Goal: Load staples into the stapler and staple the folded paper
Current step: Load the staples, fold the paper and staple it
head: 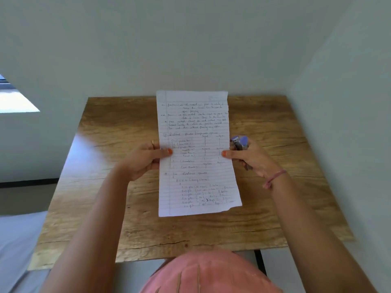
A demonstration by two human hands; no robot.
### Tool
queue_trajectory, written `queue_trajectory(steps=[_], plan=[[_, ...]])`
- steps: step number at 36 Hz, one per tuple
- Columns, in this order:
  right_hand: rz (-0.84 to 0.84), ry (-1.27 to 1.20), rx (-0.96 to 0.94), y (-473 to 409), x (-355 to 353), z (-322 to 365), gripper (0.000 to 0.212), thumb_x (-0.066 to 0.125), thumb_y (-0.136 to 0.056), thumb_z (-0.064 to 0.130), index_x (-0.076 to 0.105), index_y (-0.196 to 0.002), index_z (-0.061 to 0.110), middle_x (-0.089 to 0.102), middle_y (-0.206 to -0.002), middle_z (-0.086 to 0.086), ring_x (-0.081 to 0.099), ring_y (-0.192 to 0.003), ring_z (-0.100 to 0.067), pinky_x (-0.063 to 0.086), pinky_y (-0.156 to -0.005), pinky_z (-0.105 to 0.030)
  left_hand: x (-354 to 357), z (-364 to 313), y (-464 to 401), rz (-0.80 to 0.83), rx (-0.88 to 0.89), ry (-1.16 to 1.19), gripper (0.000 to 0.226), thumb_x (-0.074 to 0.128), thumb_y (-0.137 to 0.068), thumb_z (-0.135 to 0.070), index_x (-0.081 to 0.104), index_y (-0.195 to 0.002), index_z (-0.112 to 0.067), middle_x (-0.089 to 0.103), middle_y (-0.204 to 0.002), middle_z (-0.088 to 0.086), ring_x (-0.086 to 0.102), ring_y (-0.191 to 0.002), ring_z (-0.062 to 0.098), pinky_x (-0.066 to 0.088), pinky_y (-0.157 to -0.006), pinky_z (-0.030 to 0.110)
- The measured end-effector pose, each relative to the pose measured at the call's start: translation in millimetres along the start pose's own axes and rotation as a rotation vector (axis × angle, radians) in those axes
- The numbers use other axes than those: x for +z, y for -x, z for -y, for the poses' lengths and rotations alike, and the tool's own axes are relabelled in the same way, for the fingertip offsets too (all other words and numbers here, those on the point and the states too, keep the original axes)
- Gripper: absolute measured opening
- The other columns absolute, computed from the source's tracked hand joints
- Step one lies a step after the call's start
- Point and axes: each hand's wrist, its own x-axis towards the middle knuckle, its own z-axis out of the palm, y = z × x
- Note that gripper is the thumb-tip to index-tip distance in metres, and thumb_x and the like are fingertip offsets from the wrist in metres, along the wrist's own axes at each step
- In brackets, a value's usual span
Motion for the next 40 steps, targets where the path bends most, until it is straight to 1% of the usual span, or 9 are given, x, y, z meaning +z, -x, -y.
queue_trajectory(steps=[2,7,10,12,15,18,30,35,40], plan=[[-0.015,0.019,-0.006,5.2,-6.7,-2.3,0.024,0.078,-0.077,0.003,0.062,-0.075,0.021,0.07,-0.062,0.013,0.062,-0.051,0.002,0.043,-0.043,-0.01,4.6,1.1,-3.6,0.024,0.001,0.018,0.022,0.067,-0.081,-0.012,0.076,-0.099,-0.017,0.071,-0.114,0.011,0.068,-0.106,0.026,0.058,-0.077,0.032],[-0.025,0.05,-0.055,10.7,-19.3,-10.7,0.024,0.079,-0.077,0.009,0.068,-0.068,0.028,0.061,-0.053,0.014,0.052,-0.041,0.002,0.036,-0.037,-0.011,16.8,5.9,-11.7,-0.014,-0.006,0.018,0.022,0.066,-0.078,-0.007,0.077,-0.097,-0.013,0.072,-0.111,0.013,0.068,-0.104,0.027,0.058,-0.075,0.03],[-0.053,0.039,-0.074,9.7,-23.9,-18.6,0.011,0.069,-0.085,0.001,0.063,-0.08,0.009,0.066,-0.065,0.01,0.055,-0.056,-0.009,0.04,-0.048,-0.021,24.1,7.0,-12.3,-0.052,0.017,-0.039,0.019,0.058,-0.086,0.001,0.075,-0.093,-0.005,0.075,-0.098,0.009,0.072,-0.092,0.023,0.058,-0.066,0.025],[-0.041,0.007,-0.076,9.8,-25.8,-22.9,0.012,0.062,-0.088,-0.004,0.065,-0.081,0.004,0.069,-0.074,0.005,0.055,-0.073,-0.025,0.04,-0.062,-0.032,28.9,5.8,-12.6,-0.073,0.064,-0.082,0.032,0.05,-0.091,0.006,0.077,-0.087,-0.011,0.077,-0.092,0.002,0.072,-0.081,0.014,0.056,-0.06,0.021],[-0.044,-0.039,-0.042,10.4,-27.6,-25.3,0.019,0.064,-0.088,0.0,0.07,-0.076,0.014,0.067,-0.072,-0.001,0.056,-0.066,-0.021,0.041,-0.053,-0.028,35.9,2.7,-14.9,-0.066,0.088,-0.097,0.036,0.054,-0.09,0.003,0.08,-0.08,-0.02,0.077,-0.09,0.003,0.072,-0.081,0.014,0.057,-0.062,0.023],[-0.121,-0.08,0.004,6.7,-29.2,-27.9,0.021,0.066,-0.086,0.002,0.071,-0.074,0.018,0.07,-0.082,-0.004,0.056,-0.082,-0.027,0.041,-0.066,-0.037,41.1,0.6,-18.2,-0.054,0.09,-0.085,0.033,0.055,-0.089,0.003,0.08,-0.08,-0.017,0.076,-0.093,0.007,0.073,-0.087,0.019,0.058,-0.067,0.024],[-0.095,-0.148,0.028,3.8,-33.9,-24.6,0.031,0.06,-0.09,0.002,0.069,-0.067,0.02,0.074,-0.08,0.001,0.057,-0.082,-0.022,0.034,-0.058,-0.028,40.7,-8.2,-21.1,-0.014,0.019,-0.091,0.039,0.036,-0.092,-0.002,0.075,-0.097,-0.004,0.072,-0.108,0.017,0.07,-0.098,0.026,0.058,-0.071,0.029],[-0.111,-0.161,0.01,2.1,-33.0,-25.5,0.032,0.061,-0.089,0.001,0.068,-0.065,0.02,0.072,-0.084,-0.004,0.053,-0.084,-0.026,0.033,-0.055,-0.027,53.8,-10.1,-24.8,-0.15,0.022,-0.104,0.018,0.071,-0.084,-0.019,0.07,-0.091,-0.002,0.075,-0.097,0.013,0.073,-0.087,0.024,0.058,-0.063,0.027],[-0.106,-0.214,0.017,-1.0,-34.8,-26.4,0.026,0.061,-0.09,0.002,0.066,-0.069,0.017,0.075,-0.085,-0.003,0.058,-0.082,-0.023,0.039,-0.054,-0.026,67.7,-9.7,-26.3,-0.294,0.039,-0.077,0.018,0.077,-0.074,-0.006,0.069,-0.09,-0.01,0.075,-0.085,0.01,0.073,-0.076,0.019,0.057,-0.056,0.025]])
